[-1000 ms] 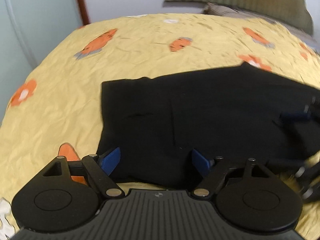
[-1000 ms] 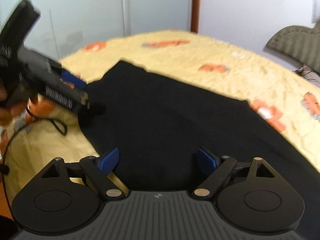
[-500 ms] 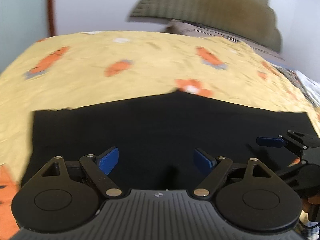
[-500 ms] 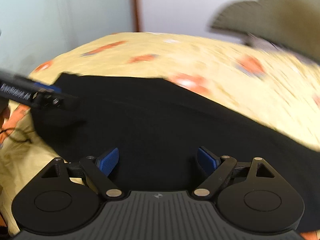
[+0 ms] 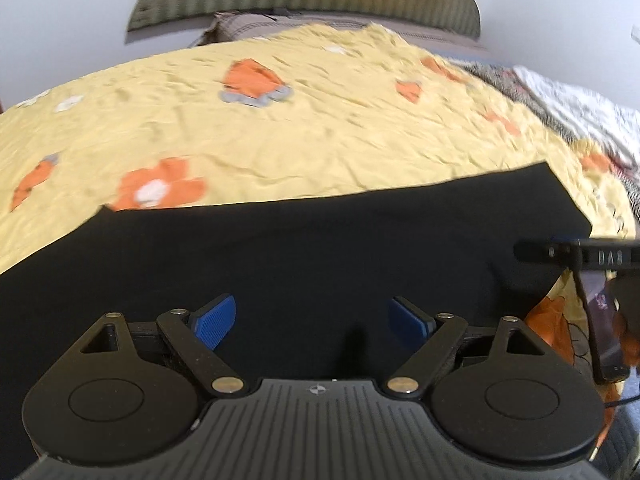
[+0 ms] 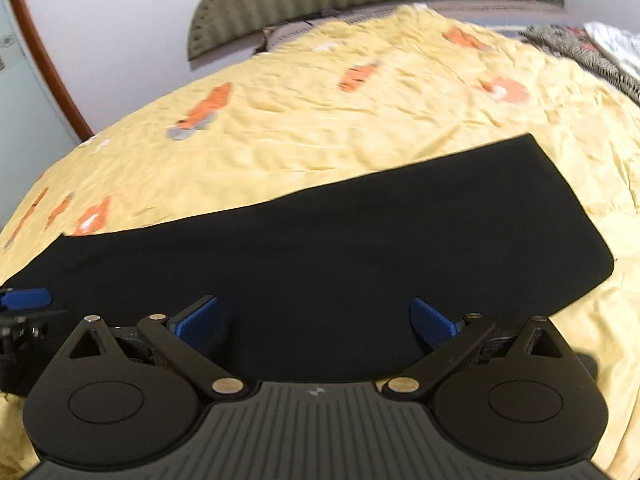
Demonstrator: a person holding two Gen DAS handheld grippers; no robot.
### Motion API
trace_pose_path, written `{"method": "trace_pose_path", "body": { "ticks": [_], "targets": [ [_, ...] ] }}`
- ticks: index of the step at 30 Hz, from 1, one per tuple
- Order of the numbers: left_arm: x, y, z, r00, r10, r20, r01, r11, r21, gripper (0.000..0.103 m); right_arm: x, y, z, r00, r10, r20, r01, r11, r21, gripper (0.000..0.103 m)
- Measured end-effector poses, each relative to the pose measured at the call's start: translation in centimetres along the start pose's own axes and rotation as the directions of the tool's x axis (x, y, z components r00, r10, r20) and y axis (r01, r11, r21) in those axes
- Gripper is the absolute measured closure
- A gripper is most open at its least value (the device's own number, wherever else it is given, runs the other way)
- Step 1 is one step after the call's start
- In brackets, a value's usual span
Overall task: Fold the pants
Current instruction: 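Fold the trousers over again with both tools and release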
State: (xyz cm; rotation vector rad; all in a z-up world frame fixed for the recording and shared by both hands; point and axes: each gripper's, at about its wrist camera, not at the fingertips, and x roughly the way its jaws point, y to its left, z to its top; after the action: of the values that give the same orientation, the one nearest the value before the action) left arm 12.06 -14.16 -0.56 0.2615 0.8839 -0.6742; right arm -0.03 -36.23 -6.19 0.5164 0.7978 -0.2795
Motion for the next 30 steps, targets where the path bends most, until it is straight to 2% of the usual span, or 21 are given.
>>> {"method": "trace_pose_path", "body": {
  "ticks": [4,7,9,10,13,14,16,20,22,23,25,27,29,30],
  "targets": [
    [2.1,-1.8,0.5,0.999,0.032,-0.027,-0.030,0.998,0.048,0.017,1.7,-1.8,1.9,1.000,0.009,-0.028,-0.011,0.997,-0.078,0.000],
    [3.3,-2.9,1.1,0.998,0.044,-0.045,-0.042,0.997,0.060,0.017,2.4,-1.9,3.5,0.998,-0.048,-0.048,0.042,0.993,-0.114,0.000],
    [3.8,-3.4,1.4,0.999,0.039,-0.034,-0.037,0.997,0.066,0.017,1.8,-1.9,4.1,0.998,-0.040,-0.038,0.033,0.985,-0.167,0.000],
    [4.0,-3.6,1.6,0.999,0.037,-0.028,-0.035,0.997,0.069,0.017,1.7,-2.1,4.4,0.998,-0.054,-0.035,0.046,0.979,-0.201,0.000],
    [5.3,-4.4,2.3,0.998,0.041,-0.037,-0.038,0.996,0.085,0.017,3.6,-2.7,5.1,0.983,-0.163,-0.082,0.132,0.946,-0.296,0.000],
    [5.8,-4.6,2.4,0.998,0.048,-0.042,-0.044,0.995,0.090,0.017,4.3,-3.1,5.3,0.981,-0.171,-0.091,0.135,0.942,-0.309,0.000],
    [6.8,-5.1,2.8,0.998,0.056,-0.034,-0.052,0.993,0.106,0.015,5.1,-3.7,6.1,0.986,-0.142,-0.093,0.109,0.950,-0.292,0.000],
    [8.3,-6.1,3.5,0.994,0.108,0.021,-0.110,0.984,0.140,0.005,6.4,-3.8,7.5,0.987,-0.137,-0.088,0.104,0.947,-0.305,0.000],
    [8.6,-6.3,3.9,0.991,0.131,0.039,-0.135,0.981,0.139,0.006,6.2,-3.6,8.0,0.985,-0.155,-0.073,0.127,0.949,-0.290,0.000],
    [8.3,-6.4,4.0,0.990,0.133,0.040,-0.137,0.981,0.137,0.010,5.6,-3.5,8.1,0.985,-0.163,-0.060,0.140,0.949,-0.281,0.000],
    [7.5,-6.6,3.9,0.993,0.106,0.051,-0.112,0.984,0.137,0.009,4.4,-3.2,7.7,0.988,-0.143,-0.053,0.121,0.946,-0.300,0.000],
    [7.0,-7.0,3.8,0.995,0.075,0.064,-0.083,0.986,0.145,0.008,4.3,-2.7,6.9,0.988,-0.110,-0.107,0.066,0.932,-0.355,0.000],
    [7.6,-7.5,3.8,0.996,0.077,0.052,-0.085,0.983,0.163,0.008,5.3,-2.4,6.3,0.982,-0.134,-0.133,0.071,0.915,-0.396,0.000],
    [8.2,-7.7,3.9,0.995,0.089,0.046,-0.095,0.980,0.172,0.008,5.7,-2.5,6.4,0.985,-0.114,-0.129,0.056,0.921,-0.386,0.000]
  ]
}}
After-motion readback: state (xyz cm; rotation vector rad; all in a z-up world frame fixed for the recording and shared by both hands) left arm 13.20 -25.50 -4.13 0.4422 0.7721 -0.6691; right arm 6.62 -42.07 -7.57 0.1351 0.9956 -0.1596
